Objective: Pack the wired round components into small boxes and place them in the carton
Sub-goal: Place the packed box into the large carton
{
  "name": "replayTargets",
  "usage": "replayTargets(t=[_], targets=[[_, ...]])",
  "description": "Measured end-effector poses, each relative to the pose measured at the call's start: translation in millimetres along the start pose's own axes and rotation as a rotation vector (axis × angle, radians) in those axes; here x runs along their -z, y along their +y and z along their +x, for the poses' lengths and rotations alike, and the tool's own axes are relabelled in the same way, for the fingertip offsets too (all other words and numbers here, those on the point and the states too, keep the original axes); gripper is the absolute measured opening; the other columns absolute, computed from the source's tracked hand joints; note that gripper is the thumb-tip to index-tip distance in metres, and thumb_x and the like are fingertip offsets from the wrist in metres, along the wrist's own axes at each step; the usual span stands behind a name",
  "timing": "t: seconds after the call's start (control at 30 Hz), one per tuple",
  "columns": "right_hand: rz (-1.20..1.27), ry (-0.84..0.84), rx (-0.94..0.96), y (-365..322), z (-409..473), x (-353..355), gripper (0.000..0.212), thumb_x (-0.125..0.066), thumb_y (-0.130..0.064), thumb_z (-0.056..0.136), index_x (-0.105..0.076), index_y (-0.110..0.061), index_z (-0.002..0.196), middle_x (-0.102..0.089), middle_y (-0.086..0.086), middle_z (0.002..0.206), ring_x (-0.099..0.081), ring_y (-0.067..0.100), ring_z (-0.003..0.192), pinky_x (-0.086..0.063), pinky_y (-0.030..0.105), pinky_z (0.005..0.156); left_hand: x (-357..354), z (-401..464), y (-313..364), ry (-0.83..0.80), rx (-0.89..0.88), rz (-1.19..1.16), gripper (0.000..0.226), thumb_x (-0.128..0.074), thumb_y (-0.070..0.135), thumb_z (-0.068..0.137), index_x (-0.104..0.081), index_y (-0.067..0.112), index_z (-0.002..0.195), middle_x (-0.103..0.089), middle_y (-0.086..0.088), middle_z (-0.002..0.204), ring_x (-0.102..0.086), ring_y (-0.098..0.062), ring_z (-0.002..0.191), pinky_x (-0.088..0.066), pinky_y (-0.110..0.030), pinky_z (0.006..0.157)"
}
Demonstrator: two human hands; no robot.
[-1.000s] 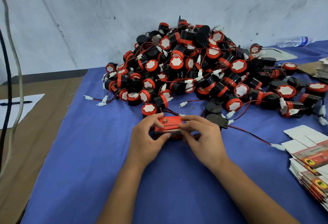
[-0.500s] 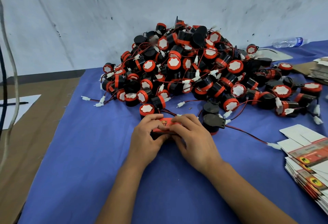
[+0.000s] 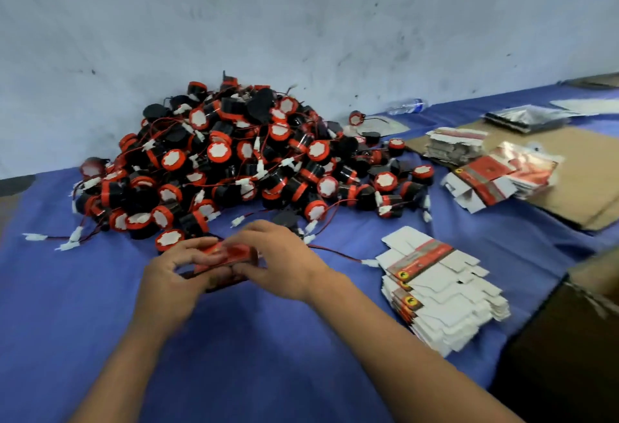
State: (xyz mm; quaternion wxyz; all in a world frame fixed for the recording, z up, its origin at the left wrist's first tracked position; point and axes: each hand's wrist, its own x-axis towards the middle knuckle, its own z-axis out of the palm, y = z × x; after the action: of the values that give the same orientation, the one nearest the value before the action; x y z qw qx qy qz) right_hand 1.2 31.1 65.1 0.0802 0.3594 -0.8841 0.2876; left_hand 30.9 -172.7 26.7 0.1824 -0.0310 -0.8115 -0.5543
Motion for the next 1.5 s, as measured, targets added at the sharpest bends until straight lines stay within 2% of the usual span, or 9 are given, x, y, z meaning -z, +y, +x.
replayTargets(t=[0.17, 0.4, 0.67, 0.9, 1.07, 1.2, 1.33, 1.4, 1.5], targets=[[0.049, 0.341, -0.114, 0, -80, 129, 0.027, -0.08, -0.021, 0.089, -0.078, -0.017, 0.116, -0.067, 0.003, 0.116, -0.063, 0.016, 0.106, -0.052, 0.037, 0.092, -96, 5, 102, -0.148, -0.206, -0.343, 0.023, -0.084, 0.012, 0.07, -0.08, 0.005, 0.092, -0.076, 0.0, 0.12, -0.073, -0.015, 0.11, -0.058, -0.023, 0.088], [-0.195, 0.447, -0.668, 3, -264, 298, 0.023, -0.084, -0.039, 0.082, -0.077, -0.04, 0.104, -0.072, -0.012, 0.098, -0.069, 0.004, 0.091, -0.06, 0.035, 0.081, -299, -37, 249, -0.628, -0.351, -0.609, 0.021, -0.082, -0.002, 0.081, -0.078, 0.018, 0.087, -0.074, -0.006, 0.12, -0.07, -0.014, 0.116, -0.056, -0.035, 0.101], [-0.227, -0.201, -1.419, 76, -317, 292, 0.026, -0.079, -0.02, 0.087, -0.074, -0.017, 0.112, -0.073, 0.008, 0.109, -0.069, 0.028, 0.1, -0.059, 0.046, 0.093, -392, -79, 268, -0.875, -0.842, 0.376, 0.014, -0.065, 0.025, 0.095, -0.074, 0.017, 0.088, -0.07, -0.002, 0.082, -0.061, -0.023, 0.077, -0.044, -0.034, 0.06], [-0.287, -0.412, -1.325, 93, -303, 272, 0.025, -0.067, -0.018, 0.096, -0.063, -0.014, 0.121, -0.064, 0.005, 0.1, -0.054, 0.014, 0.068, -0.044, 0.024, 0.051, -387, -82, 270, -0.829, -0.808, 0.394, 0.017, -0.06, 0.029, 0.098, -0.074, 0.022, 0.092, -0.064, 0.001, 0.082, -0.055, -0.021, 0.075, -0.039, -0.03, 0.062], [-0.345, -0.248, -1.312, 77, -292, 272, 0.02, -0.074, -0.028, 0.094, -0.064, -0.018, 0.108, -0.057, -0.002, 0.08, -0.055, 0.014, 0.067, -0.052, 0.031, 0.07, -378, -82, 267, -0.825, -0.821, 0.277, 0.011, -0.064, 0.014, 0.092, -0.074, 0.016, 0.088, -0.061, 0.0, 0.076, -0.062, -0.025, 0.078, -0.039, -0.031, 0.059], [-0.595, 0.304, -1.282, 61, -279, 272, 0.017, -0.065, -0.027, 0.092, -0.071, -0.021, 0.107, -0.07, 0.004, 0.097, -0.066, 0.025, 0.086, -0.055, 0.033, 0.072, -353, -77, 255, -0.563, -0.687, -0.198, 0.009, -0.071, 0.013, 0.087, -0.078, 0.017, 0.089, -0.075, 0.005, 0.09, -0.066, -0.008, 0.088, -0.048, -0.014, 0.075], [-0.633, 0.937, -0.725, 40, -228, 251, 0.005, -0.066, -0.023, 0.092, -0.07, -0.024, 0.093, -0.073, -0.002, 0.085, -0.066, 0.02, 0.076, -0.053, 0.031, 0.063, -322, -58, 206, -0.265, -0.316, -0.209, 0.013, -0.066, 0.016, 0.091, -0.072, 0.023, 0.082, -0.07, 0.011, 0.086, -0.065, -0.005, 0.085, -0.047, -0.014, 0.068], [-0.48, 0.899, -0.555, 42, -193, 224, 0.004, -0.064, -0.023, 0.09, -0.068, -0.023, 0.089, -0.07, -0.004, 0.077, -0.064, 0.021, 0.072, -0.051, 0.034, 0.06, -307, -45, 170, -0.164, -0.085, -0.013, 0.013, -0.064, 0.014, 0.092, -0.07, 0.023, 0.085, -0.07, 0.006, 0.093, -0.064, -0.012, 0.09, -0.049, -0.029, 0.073], [-0.338, 0.352, -0.754, 72, -151, 173, 0.026, -0.066, -0.042, 0.091, -0.066, -0.02, 0.104, -0.07, 0.004, 0.097, -0.065, 0.028, 0.093, -0.054, 0.038, 0.072, -284, -30, 121, -0.123, 0.233, 0.216, 0.007, -0.059, 0.015, 0.091, -0.064, 0.018, 0.094, -0.068, -0.006, 0.102, -0.06, -0.029, 0.094, -0.043, -0.037, 0.071]])
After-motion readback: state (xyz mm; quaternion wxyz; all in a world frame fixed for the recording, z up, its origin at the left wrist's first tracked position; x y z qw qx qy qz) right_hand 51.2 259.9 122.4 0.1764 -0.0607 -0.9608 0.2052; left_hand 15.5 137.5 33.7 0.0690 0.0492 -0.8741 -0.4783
